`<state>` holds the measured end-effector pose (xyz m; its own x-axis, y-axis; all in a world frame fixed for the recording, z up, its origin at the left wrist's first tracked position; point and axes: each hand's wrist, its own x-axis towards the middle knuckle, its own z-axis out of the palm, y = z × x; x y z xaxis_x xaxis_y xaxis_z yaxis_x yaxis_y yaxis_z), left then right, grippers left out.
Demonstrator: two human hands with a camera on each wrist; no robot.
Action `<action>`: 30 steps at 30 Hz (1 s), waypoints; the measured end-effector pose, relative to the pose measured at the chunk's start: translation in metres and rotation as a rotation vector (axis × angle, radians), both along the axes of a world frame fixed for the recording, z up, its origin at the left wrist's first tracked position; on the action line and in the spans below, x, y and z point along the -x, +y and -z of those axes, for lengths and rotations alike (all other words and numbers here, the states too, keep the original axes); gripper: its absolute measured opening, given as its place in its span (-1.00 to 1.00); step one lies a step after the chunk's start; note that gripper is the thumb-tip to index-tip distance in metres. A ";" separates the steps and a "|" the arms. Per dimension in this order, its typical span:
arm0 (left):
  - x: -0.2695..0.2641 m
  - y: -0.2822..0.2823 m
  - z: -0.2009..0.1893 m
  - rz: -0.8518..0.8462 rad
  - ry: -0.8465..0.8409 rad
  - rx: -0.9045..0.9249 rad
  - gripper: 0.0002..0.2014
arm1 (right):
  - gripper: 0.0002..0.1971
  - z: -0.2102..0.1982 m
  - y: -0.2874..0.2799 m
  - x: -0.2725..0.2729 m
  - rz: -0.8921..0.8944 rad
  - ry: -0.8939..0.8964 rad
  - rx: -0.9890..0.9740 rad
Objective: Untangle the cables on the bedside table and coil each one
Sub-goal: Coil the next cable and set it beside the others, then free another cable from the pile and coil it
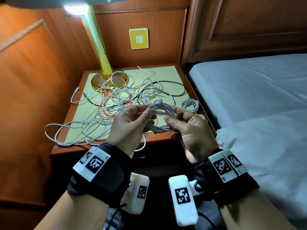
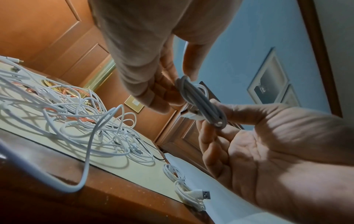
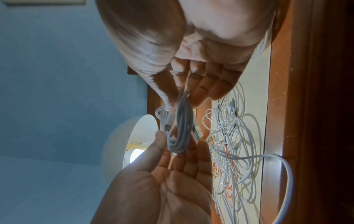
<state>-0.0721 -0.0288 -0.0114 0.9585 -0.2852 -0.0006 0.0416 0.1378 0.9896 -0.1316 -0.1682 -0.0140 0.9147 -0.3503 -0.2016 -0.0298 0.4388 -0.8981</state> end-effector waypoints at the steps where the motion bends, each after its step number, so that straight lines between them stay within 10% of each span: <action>1: 0.000 0.001 0.001 0.001 0.008 -0.021 -0.91 | -0.68 0.001 -0.001 -0.001 0.020 0.017 0.030; 8: -0.003 0.009 0.006 -0.032 -0.030 -0.244 -0.95 | -0.80 0.016 -0.039 -0.017 0.241 0.147 0.833; 30: -0.004 0.048 0.007 0.093 -0.071 -0.520 -0.89 | -0.51 0.045 -0.052 -0.052 0.068 0.571 1.267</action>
<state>-0.0680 0.0189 -0.0183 0.9319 -0.3484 -0.1010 -0.0388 -0.3725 0.9272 -0.0797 -0.2200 -0.0587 0.7882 -0.6132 -0.0524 -0.5349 -0.6405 -0.5511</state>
